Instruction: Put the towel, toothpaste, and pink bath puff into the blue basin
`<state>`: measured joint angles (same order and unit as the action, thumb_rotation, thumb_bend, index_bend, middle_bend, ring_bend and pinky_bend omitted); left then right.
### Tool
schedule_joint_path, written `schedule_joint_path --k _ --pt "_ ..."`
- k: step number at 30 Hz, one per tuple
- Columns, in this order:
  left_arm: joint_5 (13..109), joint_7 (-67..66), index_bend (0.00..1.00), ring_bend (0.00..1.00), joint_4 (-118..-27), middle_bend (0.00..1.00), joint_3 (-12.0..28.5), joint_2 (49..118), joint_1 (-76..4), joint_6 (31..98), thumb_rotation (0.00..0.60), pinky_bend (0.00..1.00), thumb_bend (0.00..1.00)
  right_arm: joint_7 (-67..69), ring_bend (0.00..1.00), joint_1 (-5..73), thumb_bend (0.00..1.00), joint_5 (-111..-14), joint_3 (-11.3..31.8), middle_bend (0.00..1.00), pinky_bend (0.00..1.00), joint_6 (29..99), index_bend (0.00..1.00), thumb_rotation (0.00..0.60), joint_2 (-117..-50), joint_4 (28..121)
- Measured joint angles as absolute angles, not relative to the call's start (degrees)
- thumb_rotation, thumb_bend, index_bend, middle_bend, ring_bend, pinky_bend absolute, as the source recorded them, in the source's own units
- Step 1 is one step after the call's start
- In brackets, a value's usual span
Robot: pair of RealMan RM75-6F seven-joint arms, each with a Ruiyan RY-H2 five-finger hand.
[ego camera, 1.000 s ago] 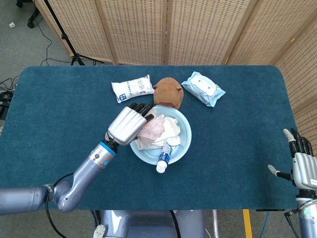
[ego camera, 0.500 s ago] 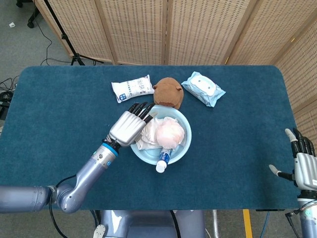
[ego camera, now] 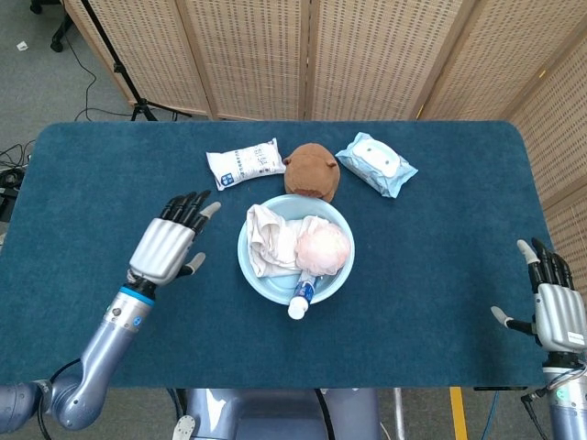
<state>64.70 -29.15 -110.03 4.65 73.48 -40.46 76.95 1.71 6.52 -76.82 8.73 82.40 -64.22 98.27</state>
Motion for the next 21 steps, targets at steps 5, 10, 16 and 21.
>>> schedule_joint_path --k 5,10,16,21 --pt "72.4 -22.5 0.02 0.00 -106.9 0.00 0.4 73.6 -31.9 85.8 0.600 0.09 0.28 0.5 0.00 7.0 0.09 -77.9 8.4 0.00 0.00 82.3 0.00 0.600 -65.2 97.8" --pt "76.3 -17.8 0.02 0.00 -101.1 0.00 -3.5 73.9 -24.1 91.3 0.600 0.05 0.28 -1.8 0.00 7.6 0.09 -78.1 7.9 0.00 0.00 81.2 0.00 0.600 -66.0 97.8" --pt "77.7 -15.8 0.00 0.00 -97.4 0.00 -4.8 73.9 -19.2 93.3 0.600 0.03 0.28 -4.7 0.00 8.4 0.09 -78.5 7.3 0.00 0.00 80.3 0.00 0.600 -67.2 97.5" --pt "78.4 -14.6 0.00 0.00 -96.4 0.00 -3.8 73.6 -17.8 93.4 0.600 0.03 0.28 -5.5 0.00 8.9 0.09 -78.5 7.2 0.00 0.00 79.9 0.00 0.600 -67.9 97.4"
